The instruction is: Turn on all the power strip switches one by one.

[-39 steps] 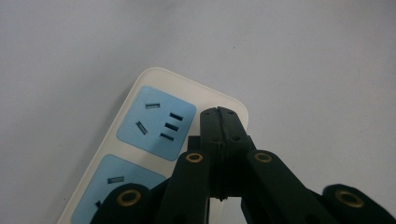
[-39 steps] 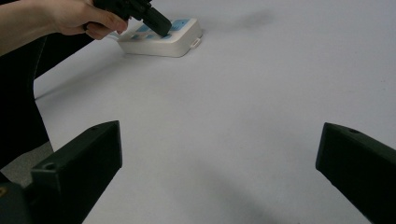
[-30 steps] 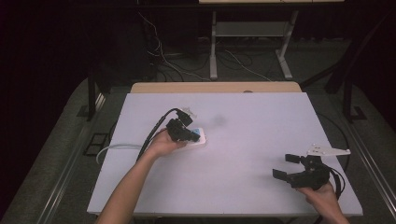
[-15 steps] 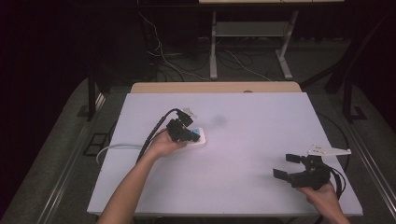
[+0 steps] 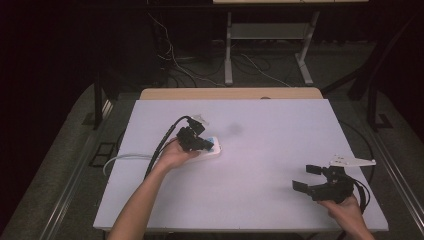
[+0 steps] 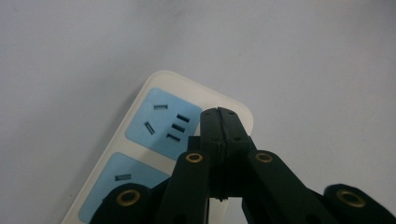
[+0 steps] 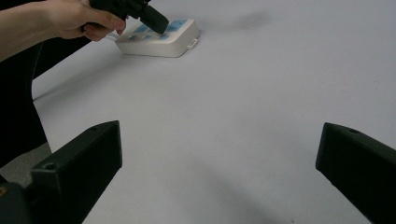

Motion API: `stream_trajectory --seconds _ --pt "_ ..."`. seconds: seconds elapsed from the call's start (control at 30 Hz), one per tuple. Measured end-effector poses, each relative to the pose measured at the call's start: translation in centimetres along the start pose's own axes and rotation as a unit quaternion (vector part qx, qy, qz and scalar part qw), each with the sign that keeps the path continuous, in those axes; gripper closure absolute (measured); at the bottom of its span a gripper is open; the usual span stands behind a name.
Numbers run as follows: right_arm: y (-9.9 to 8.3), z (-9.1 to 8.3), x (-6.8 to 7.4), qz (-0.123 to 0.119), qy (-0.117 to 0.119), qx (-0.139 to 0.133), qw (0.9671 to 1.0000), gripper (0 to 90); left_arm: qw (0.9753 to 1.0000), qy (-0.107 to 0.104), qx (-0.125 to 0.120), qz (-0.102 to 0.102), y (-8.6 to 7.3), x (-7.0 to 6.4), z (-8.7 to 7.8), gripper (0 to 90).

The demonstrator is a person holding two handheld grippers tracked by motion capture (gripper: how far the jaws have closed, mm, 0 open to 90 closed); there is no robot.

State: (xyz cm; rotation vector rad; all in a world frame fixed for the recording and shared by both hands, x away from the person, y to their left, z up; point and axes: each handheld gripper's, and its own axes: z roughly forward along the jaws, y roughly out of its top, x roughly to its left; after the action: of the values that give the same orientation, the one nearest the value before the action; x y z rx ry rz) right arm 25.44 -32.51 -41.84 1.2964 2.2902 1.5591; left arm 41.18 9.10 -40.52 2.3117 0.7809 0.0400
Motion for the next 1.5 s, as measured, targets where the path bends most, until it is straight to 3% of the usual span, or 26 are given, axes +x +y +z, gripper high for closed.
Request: stream_trajectory --seconds 0.1,0.27,0.47,0.57,0.7,0.83,0.93,1.23,1.5 --pt "0.0 0.0 0.0 0.0 0.0 0.0 1.0 0.4 1.0 -0.001 -0.009 -0.001 0.1 -0.1 -0.5 77.6" --pt "0.0 0.0 0.0 0.002 0.001 -0.002 1.0 0.4 0.9995 0.004 -0.024 -0.021 -0.1 -0.2 -1.9 58.1" --pt "0.0 0.0 0.0 0.001 0.001 -0.001 1.0 0.4 0.9981 0.013 -0.05 -0.033 -1.2 -0.7 -3.9 27.5" --pt "0.0 0.1 0.0 0.001 0.001 -0.001 1.0 0.4 0.9973 0.001 -0.064 -0.036 -2.0 -0.9 -4.8 17.4" --pt "0.0 0.1 0.0 0.002 0.001 -0.001 1.0 0.4 0.9951 0.01 -0.087 -0.044 -3.0 -1.5 -6.0 12.2" --pt "0.1 0.3 0.1 -0.001 0.003 0.001 1.0 0.4 0.9944 0.02 -0.091 -0.05 -4.2 -2.4 -6.8 1.7" --pt "0.1 0.4 0.3 -0.003 0.007 0.003 1.0 0.4 0.9933 0.032 -0.097 -0.054 -5.3 -2.9 -7.4 0.0" --pt "0.0 0.9 0.8 -0.011 0.014 0.012 0.9998 0.4 0.9848 0.047 -0.154 -0.065 -8.7 -4.8 -9.1 0.0" --pt "0.0 1.0 0.9 -0.012 0.016 0.016 0.9997 0.4 0.9779 0.048 -0.192 -0.069 -11.6 -6.6 -8.8 0.0"
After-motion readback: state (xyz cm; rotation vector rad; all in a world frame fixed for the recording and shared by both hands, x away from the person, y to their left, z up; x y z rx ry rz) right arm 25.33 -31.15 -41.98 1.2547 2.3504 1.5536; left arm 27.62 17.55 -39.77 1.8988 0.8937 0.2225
